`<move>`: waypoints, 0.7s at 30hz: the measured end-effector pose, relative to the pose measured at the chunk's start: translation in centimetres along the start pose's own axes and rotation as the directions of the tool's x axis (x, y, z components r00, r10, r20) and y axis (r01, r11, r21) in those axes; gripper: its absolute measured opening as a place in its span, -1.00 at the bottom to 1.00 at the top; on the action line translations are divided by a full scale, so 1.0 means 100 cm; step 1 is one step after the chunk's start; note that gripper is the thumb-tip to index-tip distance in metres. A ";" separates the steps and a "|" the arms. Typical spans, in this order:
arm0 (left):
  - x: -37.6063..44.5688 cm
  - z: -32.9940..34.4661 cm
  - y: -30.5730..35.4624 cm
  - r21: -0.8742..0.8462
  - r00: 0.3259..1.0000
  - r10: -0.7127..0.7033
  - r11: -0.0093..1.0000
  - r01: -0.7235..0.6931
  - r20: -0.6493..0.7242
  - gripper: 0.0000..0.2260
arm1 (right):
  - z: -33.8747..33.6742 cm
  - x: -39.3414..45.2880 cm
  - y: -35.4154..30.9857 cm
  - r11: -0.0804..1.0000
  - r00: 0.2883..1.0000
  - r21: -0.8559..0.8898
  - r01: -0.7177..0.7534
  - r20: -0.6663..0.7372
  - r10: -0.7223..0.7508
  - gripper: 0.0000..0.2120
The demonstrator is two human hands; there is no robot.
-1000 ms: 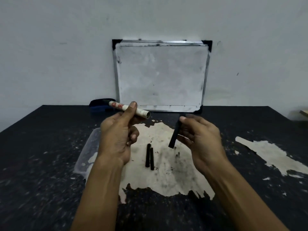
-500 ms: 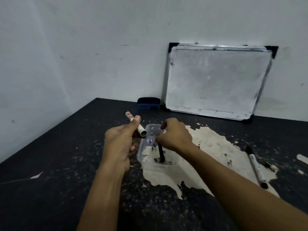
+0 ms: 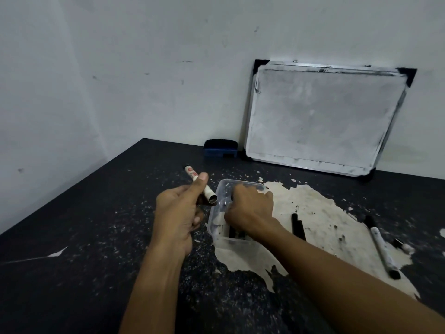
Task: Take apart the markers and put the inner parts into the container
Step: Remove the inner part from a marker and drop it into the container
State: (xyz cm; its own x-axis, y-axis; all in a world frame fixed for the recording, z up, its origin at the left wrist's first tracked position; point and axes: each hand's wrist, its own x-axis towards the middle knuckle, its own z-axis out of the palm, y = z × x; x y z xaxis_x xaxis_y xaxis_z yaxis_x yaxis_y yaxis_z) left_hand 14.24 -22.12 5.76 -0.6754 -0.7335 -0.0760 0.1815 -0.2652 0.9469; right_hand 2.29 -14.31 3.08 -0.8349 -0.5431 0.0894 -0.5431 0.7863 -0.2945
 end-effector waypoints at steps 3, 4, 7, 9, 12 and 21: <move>-0.003 0.006 0.001 0.011 1.000 0.005 1.000 -0.005 0.024 -0.68 | -0.008 -0.005 0.005 0.999 0.997 0.053 0.007 -0.075 -0.003 -0.87; -0.005 0.009 0.002 0.013 0.999 0.009 1.000 -0.009 0.032 -0.68 | -0.013 -0.007 0.009 0.997 0.993 0.074 0.011 -0.119 -0.002 -0.87; -0.010 0.020 0.005 0.011 0.998 0.016 1.000 -0.017 0.067 -0.71 | -0.032 -0.019 0.029 0.978 0.975 0.209 0.021 -0.222 0.027 -0.77; -0.014 0.029 0.005 -0.007 0.994 0.014 1.000 -0.013 0.108 -0.72 | -0.045 -0.032 0.050 0.956 0.964 0.292 0.002 -0.255 0.076 -0.76; -0.019 0.043 0.004 -0.027 0.988 0.018 1.000 -0.014 0.154 -0.71 | -0.057 -0.050 0.086 0.936 0.953 0.343 -0.076 -0.252 0.170 -0.80; -0.032 0.079 -0.012 -0.015 0.977 -0.007 1.000 0.011 0.213 -0.75 | -0.042 -0.086 0.159 0.890 0.934 0.404 -0.212 -0.184 0.306 -0.91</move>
State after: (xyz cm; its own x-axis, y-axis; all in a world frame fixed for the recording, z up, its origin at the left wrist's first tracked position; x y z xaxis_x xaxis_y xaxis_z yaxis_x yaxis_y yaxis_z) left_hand 10.56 -14.48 7.29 -0.8135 -0.5814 -0.0148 0.1850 -0.2829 0.9412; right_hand 0.44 4.09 1.66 -0.9627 -0.2122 0.1681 -0.2696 0.6958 -0.6657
